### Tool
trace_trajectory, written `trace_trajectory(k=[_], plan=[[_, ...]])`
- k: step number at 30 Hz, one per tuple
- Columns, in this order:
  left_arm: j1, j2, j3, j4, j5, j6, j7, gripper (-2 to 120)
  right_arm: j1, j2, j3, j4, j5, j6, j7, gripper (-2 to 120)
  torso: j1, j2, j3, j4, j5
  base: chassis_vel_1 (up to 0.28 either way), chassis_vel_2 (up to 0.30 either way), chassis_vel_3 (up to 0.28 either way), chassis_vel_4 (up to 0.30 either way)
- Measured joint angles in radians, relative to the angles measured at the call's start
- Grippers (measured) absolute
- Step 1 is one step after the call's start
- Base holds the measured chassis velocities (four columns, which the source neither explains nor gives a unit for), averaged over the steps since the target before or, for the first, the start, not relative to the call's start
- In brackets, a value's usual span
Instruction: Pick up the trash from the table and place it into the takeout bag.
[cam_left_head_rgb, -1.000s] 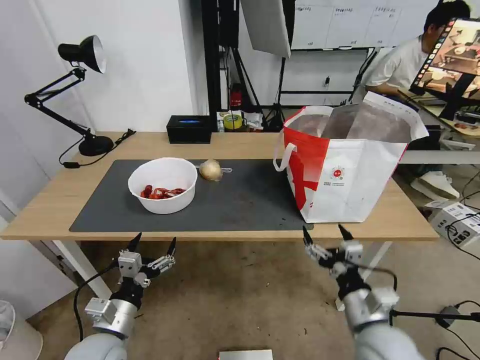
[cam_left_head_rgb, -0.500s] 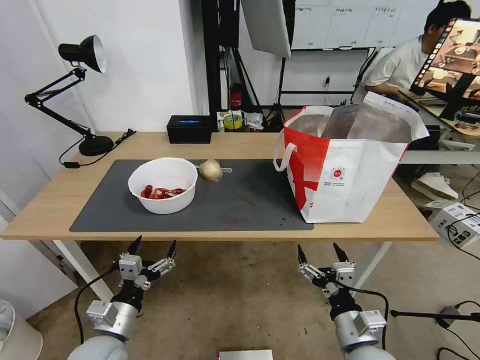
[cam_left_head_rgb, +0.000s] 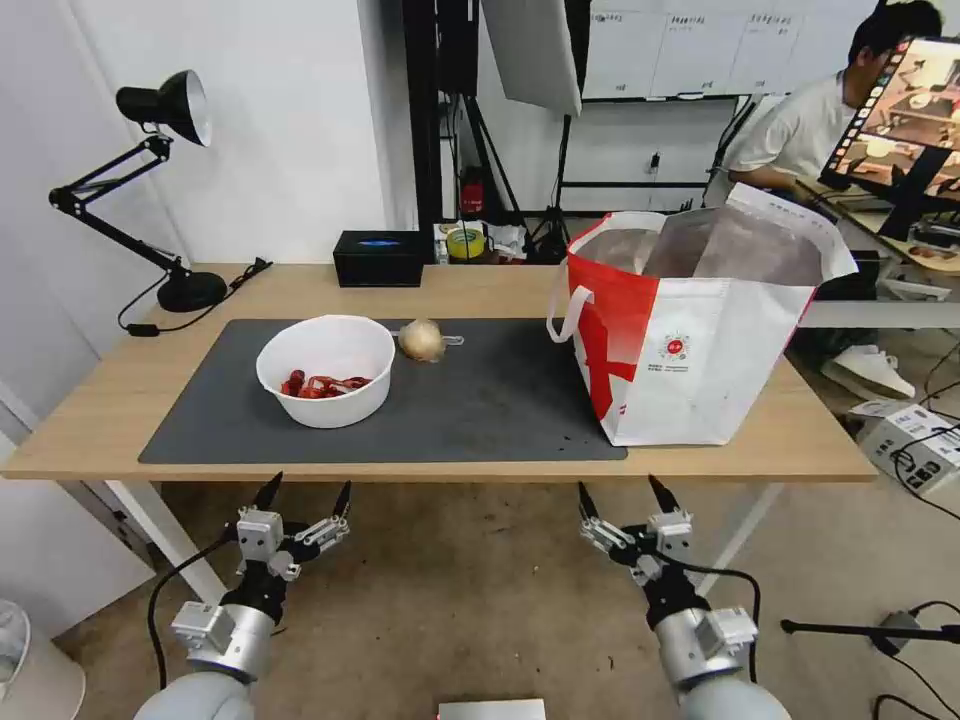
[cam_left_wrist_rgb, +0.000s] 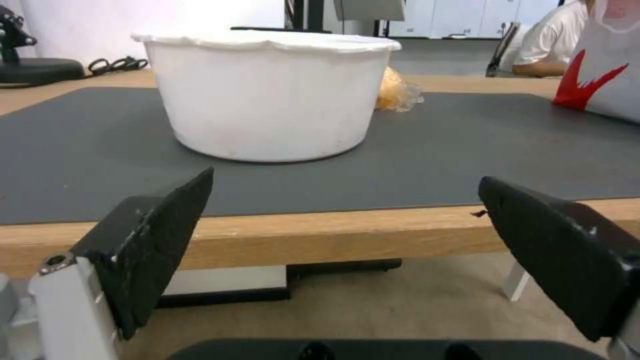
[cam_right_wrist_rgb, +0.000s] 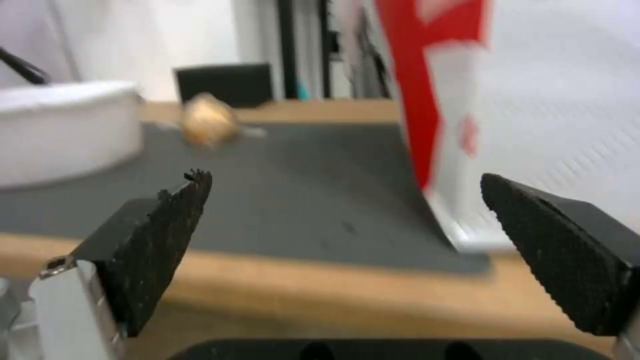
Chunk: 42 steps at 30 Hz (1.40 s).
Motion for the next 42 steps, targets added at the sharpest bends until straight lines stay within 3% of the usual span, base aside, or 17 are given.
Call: trace_trajectory(k=[7,15,22,29,42], plan=[[0.003,-0.002,-0.009,-0.001,-0.001,0.000,0.000,100,0.246,-0.104,-0.137,-0.041,0.126,-0.072,-0.028,100,0.000,0.000,0.000,-0.0003,0.0001,0.000,0.000,0.000,0.000],[0.004,-0.006,-0.011,0.000,-0.001,0.000,0.000,100,0.506,-0.101,-0.281,-0.152,0.222,-0.114,-0.029,100,0.000,0.000,0.000,-0.0002,0.0001,0.000,0.000,0.000,0.000],[0.005,-0.008,-0.016,0.008,0.000,0.000,-0.001,100,0.714,-0.030,-0.406,-0.294,0.284,-0.132,-0.009,100,0.000,0.000,0.000,-0.0003,0.0000,0.000,0.000,0.000,0.000],[0.006,-0.006,-0.024,0.013,-0.001,-0.002,-0.001,100,0.955,0.098,-0.525,-0.523,0.321,-0.133,-0.002,100,0.000,0.000,0.000,-0.0002,0.0000,0.000,0.000,0.000,0.000],[0.017,-0.004,-0.031,0.009,-0.002,-0.004,-0.001,100,1.187,0.306,-0.638,-0.912,0.356,-0.126,-0.055,100,0.000,0.000,0.000,-0.0002,-0.0001,0.000,0.000,0.000,0.000]])
